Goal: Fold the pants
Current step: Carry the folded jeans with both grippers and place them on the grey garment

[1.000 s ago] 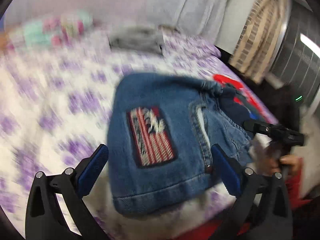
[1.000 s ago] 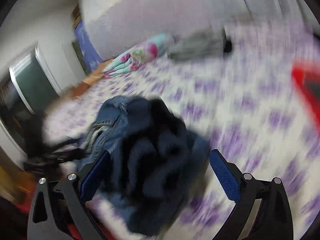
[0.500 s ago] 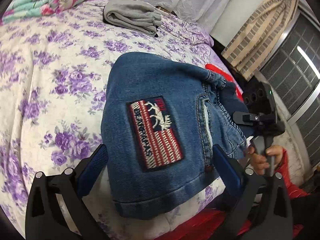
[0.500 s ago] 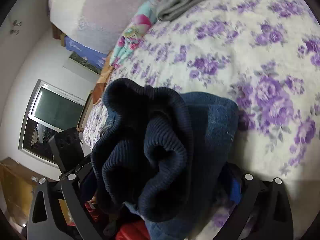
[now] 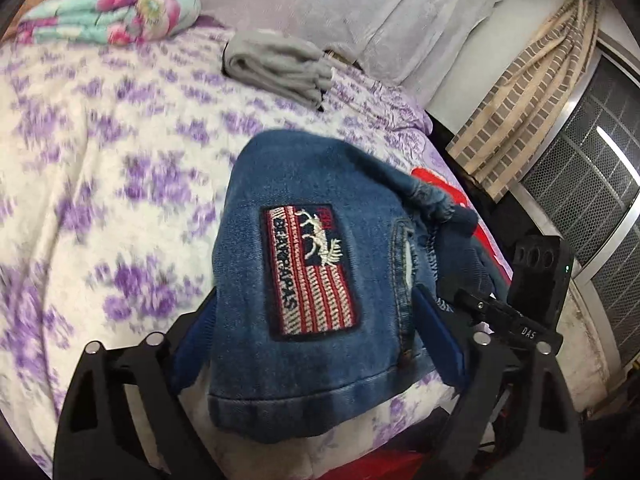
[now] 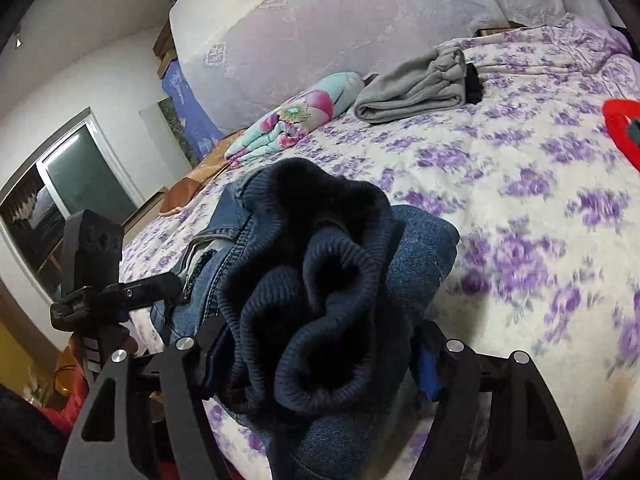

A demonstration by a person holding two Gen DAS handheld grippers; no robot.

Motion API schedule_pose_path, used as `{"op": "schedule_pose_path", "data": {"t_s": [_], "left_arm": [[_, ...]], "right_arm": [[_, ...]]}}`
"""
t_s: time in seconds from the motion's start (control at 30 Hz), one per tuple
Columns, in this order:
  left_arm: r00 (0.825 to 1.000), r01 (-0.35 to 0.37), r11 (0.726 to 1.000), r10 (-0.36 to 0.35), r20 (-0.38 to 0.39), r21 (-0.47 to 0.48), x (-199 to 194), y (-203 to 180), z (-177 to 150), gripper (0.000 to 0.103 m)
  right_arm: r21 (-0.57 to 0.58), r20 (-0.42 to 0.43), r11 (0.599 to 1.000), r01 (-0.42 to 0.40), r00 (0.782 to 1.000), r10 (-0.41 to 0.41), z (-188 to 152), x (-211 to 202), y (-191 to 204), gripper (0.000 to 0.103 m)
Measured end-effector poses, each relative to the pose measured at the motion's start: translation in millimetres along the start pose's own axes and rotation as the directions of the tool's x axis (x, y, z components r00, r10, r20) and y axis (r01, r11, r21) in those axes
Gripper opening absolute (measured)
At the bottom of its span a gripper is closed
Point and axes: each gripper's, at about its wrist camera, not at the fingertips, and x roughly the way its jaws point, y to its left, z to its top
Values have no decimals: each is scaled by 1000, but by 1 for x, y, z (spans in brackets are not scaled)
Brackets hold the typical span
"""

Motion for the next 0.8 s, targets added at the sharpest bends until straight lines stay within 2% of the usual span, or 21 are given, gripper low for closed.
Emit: {"op": "schedule_pose_path", "data": {"t_s": [0.1, 0.13, 0.23, 0.33, 0.4, 0.5, 0.57, 0.7, 0.73, 0.8], "left_arm": [[1000, -7, 999, 6, 21, 33, -2, -7, 25, 85], [999, -11, 999, 9, 31, 52, 1, -7, 43, 85], [998, -42, 995, 37, 60, 89, 18, 2, 99, 85], [989, -102, 987, 88, 122, 121, 43, -3, 173, 85], [981, -129, 984, 109, 158, 119, 61, -1, 225, 85], [969, -134, 990, 121, 217, 47, 98, 14, 312, 85], [961, -138, 990, 131, 243, 15, 120, 24, 347, 85], [944, -212, 977, 208, 256, -11, 183, 45, 400, 85], [941, -249, 968, 246, 232, -20, 207, 56, 409, 87], [934, -307, 949, 315, 170, -67, 252, 85, 419, 88]], "right_arm": [[-34, 9, 999, 5, 1000, -4, 26, 1, 3, 72], [-39, 18, 999, 7, 1000, -6, 27, -3, 5, 72], [-58, 54, 998, 17, 998, -14, 81, 7, -3, 72], [-70, 101, 997, 43, 994, -35, 152, 28, -19, 72], [-62, 134, 996, 57, 990, -49, 211, 48, -35, 72], [-60, 178, 996, 73, 982, -61, 287, 82, -60, 72], [-58, 209, 995, 84, 975, -70, 330, 105, -78, 72], [12, 264, 995, 98, 960, -98, 390, 159, -126, 76], [30, 240, 993, 115, 963, -119, 401, 185, -146, 77], [90, 163, 984, 152, 973, -165, 403, 236, -189, 81]]}}
